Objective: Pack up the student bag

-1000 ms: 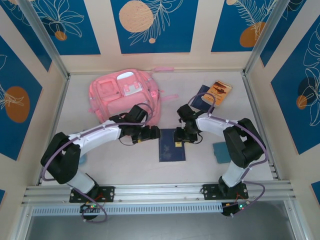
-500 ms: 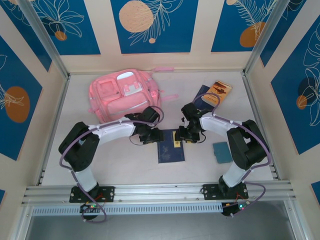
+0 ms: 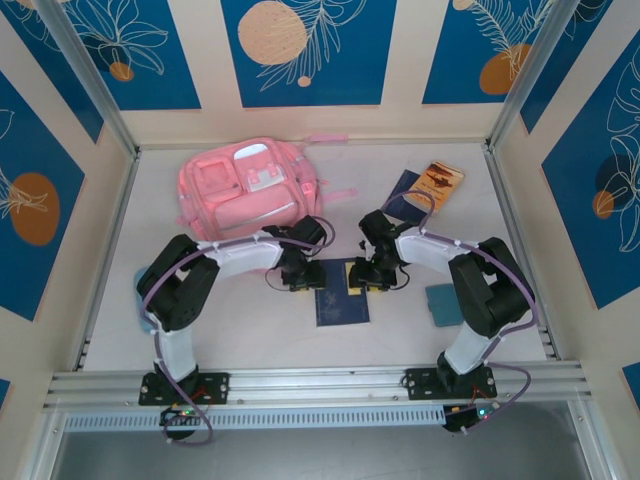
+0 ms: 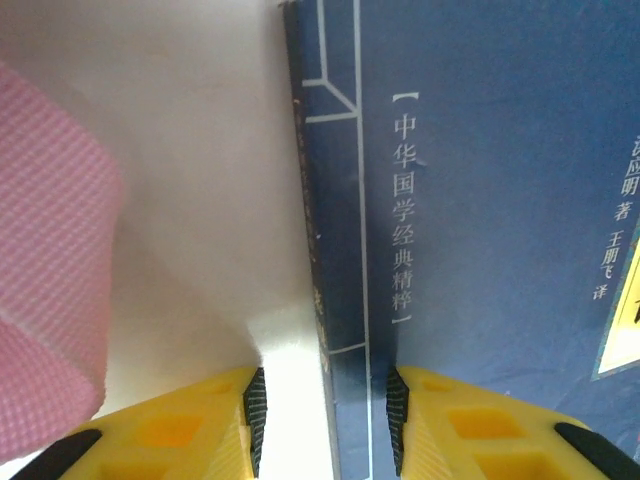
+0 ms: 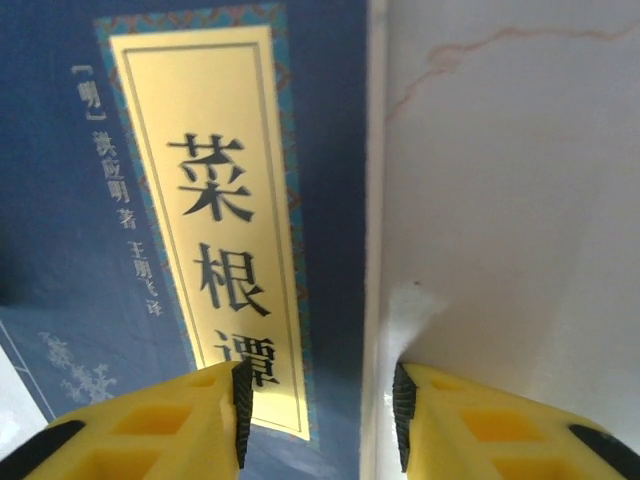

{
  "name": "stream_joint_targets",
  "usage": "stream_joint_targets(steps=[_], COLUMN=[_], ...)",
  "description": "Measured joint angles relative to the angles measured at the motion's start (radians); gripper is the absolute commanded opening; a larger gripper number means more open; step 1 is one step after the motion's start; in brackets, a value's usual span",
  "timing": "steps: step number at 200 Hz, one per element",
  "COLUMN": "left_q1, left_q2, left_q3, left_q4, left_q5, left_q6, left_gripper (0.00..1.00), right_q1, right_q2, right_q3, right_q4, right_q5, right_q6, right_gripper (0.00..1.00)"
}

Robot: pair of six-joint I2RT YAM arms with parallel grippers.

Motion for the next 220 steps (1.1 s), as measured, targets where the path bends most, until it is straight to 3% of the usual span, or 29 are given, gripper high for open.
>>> stream_joint_targets(steps=[84,161,183,220], left_q1=[-0.002,-0.011,-0.015,-0.018], left_q2=[0.043,0.043,0.032,-0.053], left_q3=[0.06,0.069,0.067,0.058], left_q4=[-0.069,-0.078,-0.081,-0.094], left_q5=[0.0,-0.019,-0.037,-0.079], left_q6=[0.006,0.014,0.024,0.043], left_gripper=[0.32,0.31,0.37,0.56], right_q1=[0.014,0.021,0.018,-0.003], right_q2=[-0.037,-0.092,-0.095,-0.162], right_q3=[0.038,0.059,0.055,0.044], right_q4=[-0.077,-0.095,-0.095,-0.069], right_q5=[-0.047,-0.047,-0.034,-0.047], right_q6=[0.006,0.063,0.059,0.025], right_gripper=[0.33,0.1,0.04,0.0])
